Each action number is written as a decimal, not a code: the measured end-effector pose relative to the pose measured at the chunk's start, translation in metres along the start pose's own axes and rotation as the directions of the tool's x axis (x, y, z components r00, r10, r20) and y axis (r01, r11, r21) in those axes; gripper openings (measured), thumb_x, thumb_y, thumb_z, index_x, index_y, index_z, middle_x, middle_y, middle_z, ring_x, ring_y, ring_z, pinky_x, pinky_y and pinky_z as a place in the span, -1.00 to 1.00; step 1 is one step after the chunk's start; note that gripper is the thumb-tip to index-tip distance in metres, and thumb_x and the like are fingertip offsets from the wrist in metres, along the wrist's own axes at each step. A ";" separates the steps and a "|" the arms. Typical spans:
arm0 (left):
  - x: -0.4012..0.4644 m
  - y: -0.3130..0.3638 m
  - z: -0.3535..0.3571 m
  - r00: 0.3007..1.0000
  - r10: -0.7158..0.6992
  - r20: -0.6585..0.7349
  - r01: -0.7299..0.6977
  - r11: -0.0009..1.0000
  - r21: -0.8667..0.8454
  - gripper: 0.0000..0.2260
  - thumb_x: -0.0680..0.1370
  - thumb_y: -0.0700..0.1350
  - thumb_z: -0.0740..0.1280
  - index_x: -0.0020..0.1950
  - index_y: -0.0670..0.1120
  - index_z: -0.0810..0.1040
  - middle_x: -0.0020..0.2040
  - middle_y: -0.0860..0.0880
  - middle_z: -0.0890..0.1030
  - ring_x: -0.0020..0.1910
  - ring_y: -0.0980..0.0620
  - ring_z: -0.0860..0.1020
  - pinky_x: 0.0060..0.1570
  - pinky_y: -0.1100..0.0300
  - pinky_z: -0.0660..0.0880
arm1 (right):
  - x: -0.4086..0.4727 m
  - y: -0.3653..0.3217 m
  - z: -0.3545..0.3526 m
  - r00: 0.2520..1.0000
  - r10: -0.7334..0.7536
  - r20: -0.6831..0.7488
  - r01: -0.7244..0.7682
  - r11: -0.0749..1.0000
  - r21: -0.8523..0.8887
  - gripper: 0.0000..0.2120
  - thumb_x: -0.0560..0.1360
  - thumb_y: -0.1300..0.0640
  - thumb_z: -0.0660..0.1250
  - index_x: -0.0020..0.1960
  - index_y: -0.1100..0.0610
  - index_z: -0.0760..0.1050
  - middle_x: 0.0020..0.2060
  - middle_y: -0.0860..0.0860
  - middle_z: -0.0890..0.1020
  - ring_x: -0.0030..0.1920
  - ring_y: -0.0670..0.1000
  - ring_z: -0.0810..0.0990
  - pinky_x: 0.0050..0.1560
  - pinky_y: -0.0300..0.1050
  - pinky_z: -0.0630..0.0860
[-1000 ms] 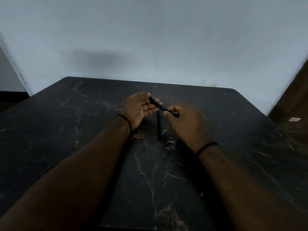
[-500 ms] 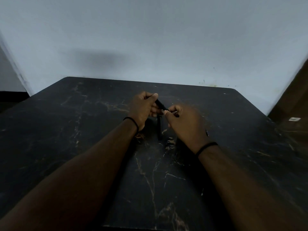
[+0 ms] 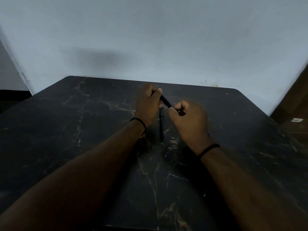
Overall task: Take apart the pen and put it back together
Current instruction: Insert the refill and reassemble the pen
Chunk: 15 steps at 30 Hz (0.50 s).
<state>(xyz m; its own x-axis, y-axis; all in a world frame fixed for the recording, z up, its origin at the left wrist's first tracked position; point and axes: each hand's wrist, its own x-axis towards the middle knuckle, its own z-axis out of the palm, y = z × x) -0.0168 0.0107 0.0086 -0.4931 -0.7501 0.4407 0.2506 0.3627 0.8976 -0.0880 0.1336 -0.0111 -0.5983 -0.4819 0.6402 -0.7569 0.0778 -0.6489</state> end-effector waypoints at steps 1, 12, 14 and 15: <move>-0.001 -0.001 0.001 1.000 0.002 0.010 -0.002 1.000 0.012 -0.85 0.64 -0.21 0.20 -0.12 -0.20 0.39 -0.44 -0.08 0.40 -0.58 0.20 0.35 -0.52 0.36 0.31 | -0.001 0.000 0.000 1.000 0.001 -0.002 -0.001 1.000 0.004 -0.74 0.36 -0.16 0.28 -0.31 0.02 0.47 -0.44 -0.08 0.56 -0.46 -0.06 0.51 -0.45 -0.05 0.49; 0.001 -0.013 -0.006 0.992 -0.040 -0.123 0.091 0.893 0.441 -0.78 0.62 0.07 0.19 0.03 -0.08 0.44 -0.15 -0.05 0.55 -0.20 0.02 0.51 -0.16 0.09 0.46 | 0.006 -0.003 -0.002 0.989 0.142 -0.046 -0.137 0.985 0.107 -0.79 0.49 -0.14 0.29 -0.24 -0.06 0.50 -0.34 -0.26 0.58 -0.37 -0.23 0.50 -0.35 -0.22 0.39; 0.000 -0.019 -0.005 0.993 -0.078 -0.086 0.114 0.790 0.603 -0.72 0.53 0.17 0.26 0.01 -0.03 0.43 -0.17 0.03 0.50 -0.22 0.06 0.47 -0.24 0.14 0.39 | 0.011 -0.003 -0.006 0.975 0.206 -0.084 -0.192 0.970 0.146 -0.79 0.51 -0.08 0.34 -0.29 -0.10 0.51 -0.37 -0.29 0.58 -0.34 -0.28 0.52 -0.30 -0.22 0.41; -0.001 -0.020 -0.002 0.996 -0.076 -0.050 0.090 0.730 0.677 -0.68 0.50 0.22 0.28 0.00 -0.02 0.42 -0.18 0.06 0.48 -0.24 0.09 0.46 -0.30 0.18 0.35 | 0.013 -0.003 -0.007 0.968 0.231 -0.100 -0.214 0.964 0.159 -0.78 0.52 -0.05 0.36 -0.30 -0.11 0.51 -0.39 -0.26 0.59 -0.33 -0.27 0.53 -0.27 -0.19 0.44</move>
<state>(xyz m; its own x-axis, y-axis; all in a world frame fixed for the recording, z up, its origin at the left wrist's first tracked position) -0.0195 0.0025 -0.0101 -0.4681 -0.8024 0.3702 -0.4254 0.5718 0.7015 -0.0953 0.1333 0.0020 -0.7801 -0.3613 0.5108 -0.5600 0.0390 -0.8276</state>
